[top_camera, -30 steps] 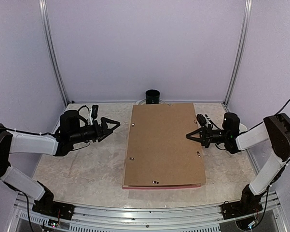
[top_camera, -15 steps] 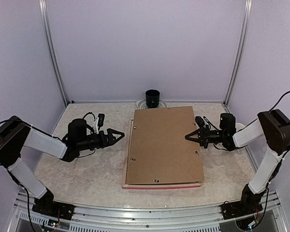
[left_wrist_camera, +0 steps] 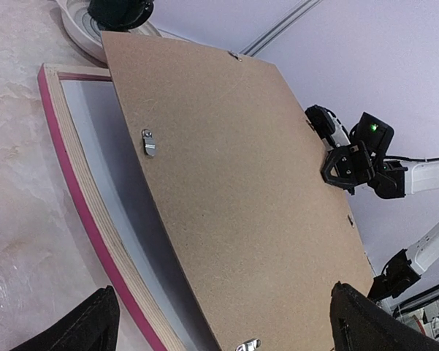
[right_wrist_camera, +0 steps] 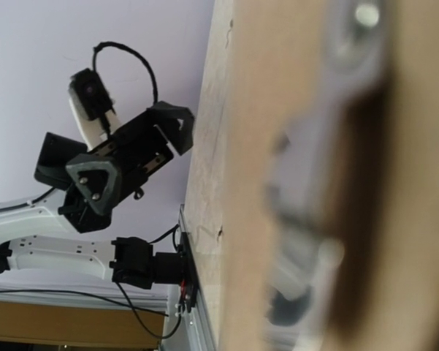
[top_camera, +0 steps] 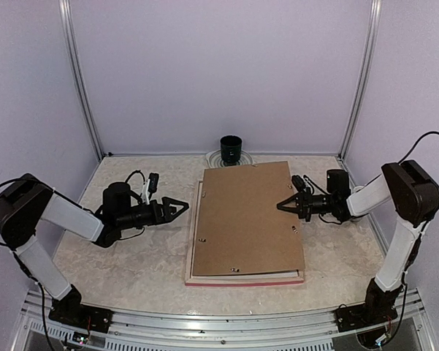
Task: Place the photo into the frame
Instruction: Place the backboard on the frame body.
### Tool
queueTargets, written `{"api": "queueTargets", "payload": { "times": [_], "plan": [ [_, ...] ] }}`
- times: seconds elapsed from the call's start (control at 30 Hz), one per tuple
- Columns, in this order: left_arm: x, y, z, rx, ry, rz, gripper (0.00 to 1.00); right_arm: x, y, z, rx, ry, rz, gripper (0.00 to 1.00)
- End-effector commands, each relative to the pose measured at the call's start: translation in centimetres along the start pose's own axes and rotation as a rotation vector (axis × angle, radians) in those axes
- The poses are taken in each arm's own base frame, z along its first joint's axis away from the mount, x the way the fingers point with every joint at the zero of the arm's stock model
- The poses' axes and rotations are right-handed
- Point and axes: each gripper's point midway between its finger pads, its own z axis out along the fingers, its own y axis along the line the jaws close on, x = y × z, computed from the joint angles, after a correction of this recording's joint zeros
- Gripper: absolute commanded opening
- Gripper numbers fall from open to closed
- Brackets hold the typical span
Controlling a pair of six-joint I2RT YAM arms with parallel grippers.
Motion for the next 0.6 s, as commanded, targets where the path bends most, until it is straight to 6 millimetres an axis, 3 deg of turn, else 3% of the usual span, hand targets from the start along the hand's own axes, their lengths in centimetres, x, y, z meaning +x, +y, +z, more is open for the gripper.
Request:
{"api": "queueTargets", "payload": {
  "times": [0.0, 0.33, 0.57],
  "plan": [
    [-0.1, 0.0, -0.2, 0.021, -0.013, 0.023, 0.99, -1.4, 0.2, 0.0, -0.003, 0.009, -0.057, 0.00],
    [0.2, 0.2, 0.0, 0.031, -0.005, 0.010, 0.99, -2.0, -1.4, 0.5, 0.019, 0.025, -0.032, 0.00],
    [0.2, 0.2, 0.1, 0.033, 0.000, 0.004, 0.99, -1.6, -1.6, 0.5, 0.017, 0.030, -0.015, 0.00]
  ]
}}
